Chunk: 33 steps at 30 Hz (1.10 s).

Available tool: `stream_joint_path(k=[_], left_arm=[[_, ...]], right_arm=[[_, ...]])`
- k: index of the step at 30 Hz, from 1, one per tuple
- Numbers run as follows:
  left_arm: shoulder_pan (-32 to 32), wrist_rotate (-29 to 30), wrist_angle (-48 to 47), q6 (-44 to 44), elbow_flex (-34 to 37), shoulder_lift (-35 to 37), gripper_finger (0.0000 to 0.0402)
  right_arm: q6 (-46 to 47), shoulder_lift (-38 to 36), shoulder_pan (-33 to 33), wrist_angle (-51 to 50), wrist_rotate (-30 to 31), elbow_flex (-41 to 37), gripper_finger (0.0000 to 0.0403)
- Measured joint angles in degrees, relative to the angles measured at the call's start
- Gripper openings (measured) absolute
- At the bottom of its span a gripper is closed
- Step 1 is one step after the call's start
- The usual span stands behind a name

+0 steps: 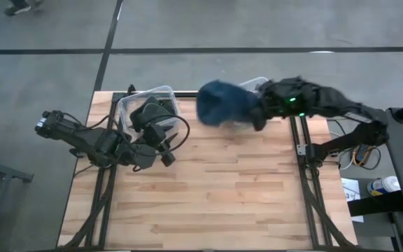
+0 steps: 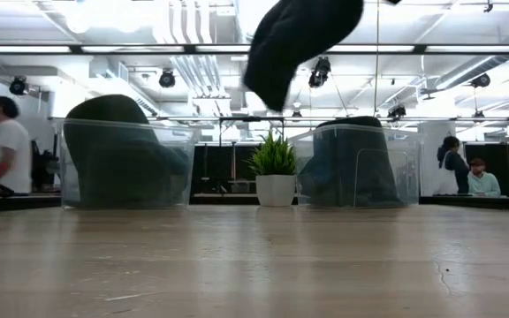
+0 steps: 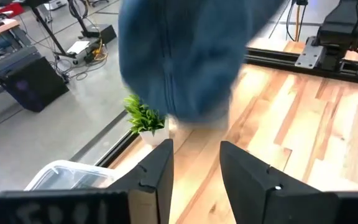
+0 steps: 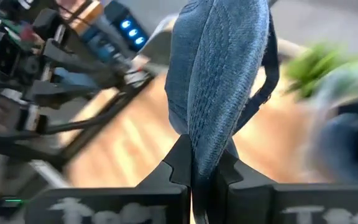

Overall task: Pick & Place hat
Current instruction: Put the blue cap into the right transparent bin

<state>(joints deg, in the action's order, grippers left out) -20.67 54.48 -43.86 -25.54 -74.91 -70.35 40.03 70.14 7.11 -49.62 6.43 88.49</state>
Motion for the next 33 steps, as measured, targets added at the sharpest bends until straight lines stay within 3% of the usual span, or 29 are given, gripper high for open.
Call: stream_joint_path(k=[6,15,27,33], left_arm=[[0.0,1.45,0.14,-0.04,0.07,-0.02,0.0124],[0.09,2.08,0.14,-0.11,0.09,-0.02,0.0124],[0.2,2.14,0.14,-0.2,0.17,-0.07,0.0124],[0.17,2.14,-0.09,-1.12,0.24,-0.07,0.0124]], right_arm=[[-17.47,-0.25,0.9,-11.68,5.97,11.19,0.0009],[-30.83,5.61,3.41,-39.47,15.43,26.05,0.001],[-42.33,15.21,14.04,-40.37,13.69,29.95,0.0011],[-46.46,19.57,17.94,-40.38,8.33,27.9,0.0011]])
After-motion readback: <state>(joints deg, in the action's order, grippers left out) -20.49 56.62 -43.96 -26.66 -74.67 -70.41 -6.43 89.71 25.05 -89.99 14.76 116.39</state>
